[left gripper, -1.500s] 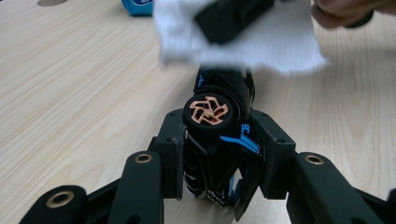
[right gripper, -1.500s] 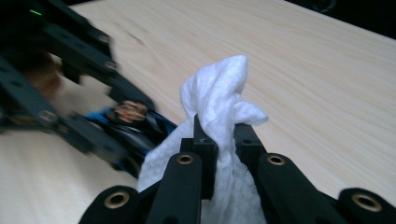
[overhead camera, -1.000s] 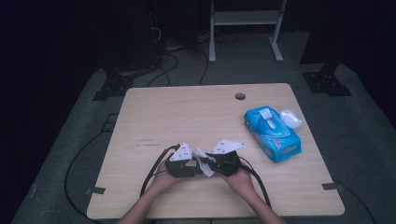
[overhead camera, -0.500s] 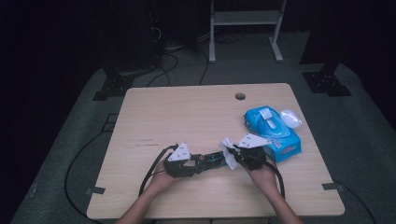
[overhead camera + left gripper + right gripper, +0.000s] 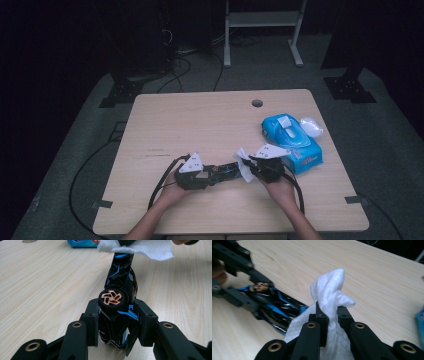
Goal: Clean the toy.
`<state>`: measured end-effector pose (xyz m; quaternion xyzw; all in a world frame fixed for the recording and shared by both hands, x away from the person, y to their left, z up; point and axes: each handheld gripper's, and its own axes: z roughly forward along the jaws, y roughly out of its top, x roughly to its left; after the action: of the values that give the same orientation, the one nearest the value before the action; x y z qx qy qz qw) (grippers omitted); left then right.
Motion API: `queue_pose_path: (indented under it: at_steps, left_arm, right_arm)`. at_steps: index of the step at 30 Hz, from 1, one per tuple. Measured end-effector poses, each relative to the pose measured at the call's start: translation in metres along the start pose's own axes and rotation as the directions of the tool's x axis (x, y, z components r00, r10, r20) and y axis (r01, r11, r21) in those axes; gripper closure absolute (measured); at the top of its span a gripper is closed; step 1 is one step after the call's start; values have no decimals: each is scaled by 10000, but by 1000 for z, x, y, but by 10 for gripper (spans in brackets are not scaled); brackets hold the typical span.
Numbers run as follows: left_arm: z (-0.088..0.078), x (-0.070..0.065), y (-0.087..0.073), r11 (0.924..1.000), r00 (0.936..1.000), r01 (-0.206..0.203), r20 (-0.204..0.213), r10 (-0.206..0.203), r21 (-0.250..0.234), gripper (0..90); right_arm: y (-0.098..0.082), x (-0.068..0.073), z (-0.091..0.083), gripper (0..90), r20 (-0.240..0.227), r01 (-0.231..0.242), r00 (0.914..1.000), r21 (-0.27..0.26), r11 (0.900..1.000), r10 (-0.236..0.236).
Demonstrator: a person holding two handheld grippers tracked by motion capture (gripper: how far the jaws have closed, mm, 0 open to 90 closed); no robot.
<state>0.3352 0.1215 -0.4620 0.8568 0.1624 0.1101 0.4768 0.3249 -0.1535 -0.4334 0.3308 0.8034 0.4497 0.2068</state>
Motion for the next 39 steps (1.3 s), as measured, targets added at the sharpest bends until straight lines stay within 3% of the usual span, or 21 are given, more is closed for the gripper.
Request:
queue_pose_path:
  at_steps: [2,4,7,9,12,17,22,25,35,37,39]
  left_arm:
    - [-1,1,0,10000,10000,-11,-53,11,32,600]
    - [-2,1,0,10000,9999,-66,-85,66,45,600]
    - [-2,2,-1,10000,9999,-22,-123,23,55,601]
    - [-1,1,0,10000,9999,-50,-149,50,28,601]
    - [-1,2,0,10000,9999,-22,-128,22,57,601]
    - [-3,4,-1,10000,9999,29,-98,-29,18,600]
    - [-2,3,-1,10000,10000,1,-75,-1,59,600]
    - [-2,3,0,10000,10000,9,-67,-9,73,600]
    - [-3,5,-1,10000,10000,0,-64,1,66,599]
    - [-3,5,-1,10000,10000,-7,-58,7,73,599]
    - [-3,4,-1,10000,10000,-7,-72,8,62,599]
  right_arm:
    - [2,8,3,828,-297,227,9993,-48,9997,-228]
    - [4,11,4,829,-176,506,9986,42,9987,-505]
    - [1,2,1,829,142,361,9992,101,9993,-362]
    - [-1,-5,-1,829,-20,-143,9999,21,9999,143]
    - [1,0,1,829,252,91,9996,84,9999,-93]
    - [2,6,4,829,-143,295,9995,-6,9996,-295]
    - [-1,-8,0,828,-1,-167,9999,-44,9999,167]
    - [0,-5,1,828,248,122,9996,38,9999,-123]
    - [1,-18,-10,829,916,-119,9957,105,9999,109]
    - [1,-19,-9,826,721,-250,9971,217,9995,233]
    - [2,-13,-5,814,495,-66,9988,364,9993,48]
